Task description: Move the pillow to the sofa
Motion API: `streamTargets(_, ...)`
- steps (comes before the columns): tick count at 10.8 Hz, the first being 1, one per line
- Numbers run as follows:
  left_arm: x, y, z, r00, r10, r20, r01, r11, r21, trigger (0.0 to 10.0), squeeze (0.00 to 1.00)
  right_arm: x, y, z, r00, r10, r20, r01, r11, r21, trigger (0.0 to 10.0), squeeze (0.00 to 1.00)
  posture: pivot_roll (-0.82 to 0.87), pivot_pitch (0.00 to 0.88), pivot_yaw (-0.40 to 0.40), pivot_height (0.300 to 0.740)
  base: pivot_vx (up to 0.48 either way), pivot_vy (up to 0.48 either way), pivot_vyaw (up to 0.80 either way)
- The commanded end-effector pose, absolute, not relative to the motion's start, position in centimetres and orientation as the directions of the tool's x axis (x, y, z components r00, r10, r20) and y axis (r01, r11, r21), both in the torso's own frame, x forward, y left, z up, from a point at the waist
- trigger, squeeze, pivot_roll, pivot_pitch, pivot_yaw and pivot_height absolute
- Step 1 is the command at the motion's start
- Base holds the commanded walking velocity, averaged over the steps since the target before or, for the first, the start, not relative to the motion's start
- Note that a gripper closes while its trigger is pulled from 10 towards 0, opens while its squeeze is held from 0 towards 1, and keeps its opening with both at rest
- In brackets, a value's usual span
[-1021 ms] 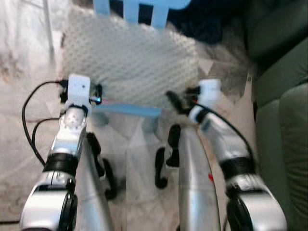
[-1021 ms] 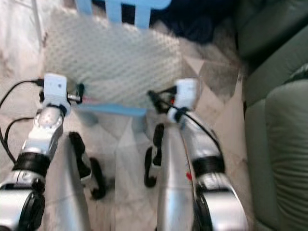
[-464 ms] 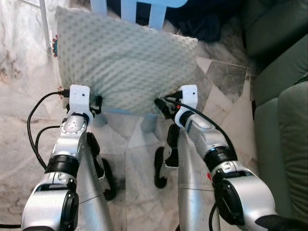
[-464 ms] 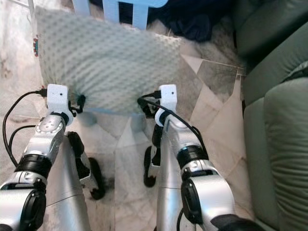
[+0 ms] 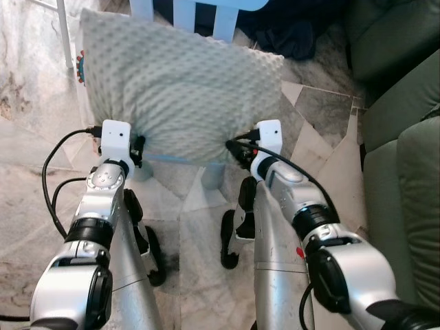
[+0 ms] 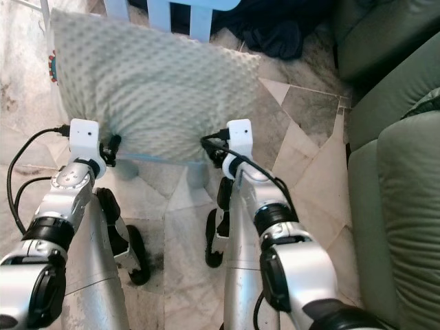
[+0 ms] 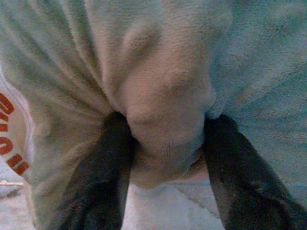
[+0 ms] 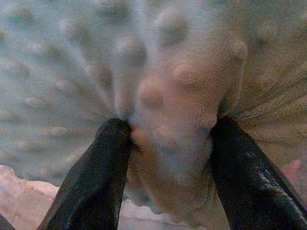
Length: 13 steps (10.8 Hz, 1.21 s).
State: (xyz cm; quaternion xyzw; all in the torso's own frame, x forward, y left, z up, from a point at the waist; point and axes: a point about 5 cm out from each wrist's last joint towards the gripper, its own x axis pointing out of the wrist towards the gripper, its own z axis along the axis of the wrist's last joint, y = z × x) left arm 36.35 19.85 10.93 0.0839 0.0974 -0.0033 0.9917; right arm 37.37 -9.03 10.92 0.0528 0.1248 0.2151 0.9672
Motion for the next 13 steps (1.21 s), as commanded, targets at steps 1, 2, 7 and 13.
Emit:
streamTargets(1,35.3,18.6,8.0,0.946,-0.045,-0.32,0.096,0.985,0.144,0.0,0.0,36.6,-9.1,9.2,0.858,0.428,-0.283,-0.394,0.903,0.171,0.0,0.0,0.0,0.436,-0.124,0.498,0.0,0.0,0.0)
streamTargets(2,35.8,18.6,8.5,0.951,-0.04,-0.307,0.086,0.987,0.138,0.0,0.0,36.9,-9.3,9.5,0.864,0.42,-0.279,-0.379,0.905,0.191,0.0,0.0,0.01,0.418,-0.124,0.498,0.0,0.0,0.0)
streamTargets(7,37.2,20.0,10.6,0.961,-0.015,-0.274,0.066,0.982,0.178,0.0,0.0,37.7,-10.6,10.4,0.856,0.418,-0.303,-0.373,0.907,0.198,0.0,0.0,0.03,0.296,-0.117,0.498,0.0,0.0,0.0)
streamTargets(13,37.4,19.7,12.0,0.979,-0.102,-0.174,0.136,0.971,0.195,0.0,0.0,37.6,-13.1,10.6,0.849,0.448,-0.282,-0.423,0.894,0.146,0.0,0.0,0.02,0.12,-0.096,0.498,0.0,0.0,0.0)
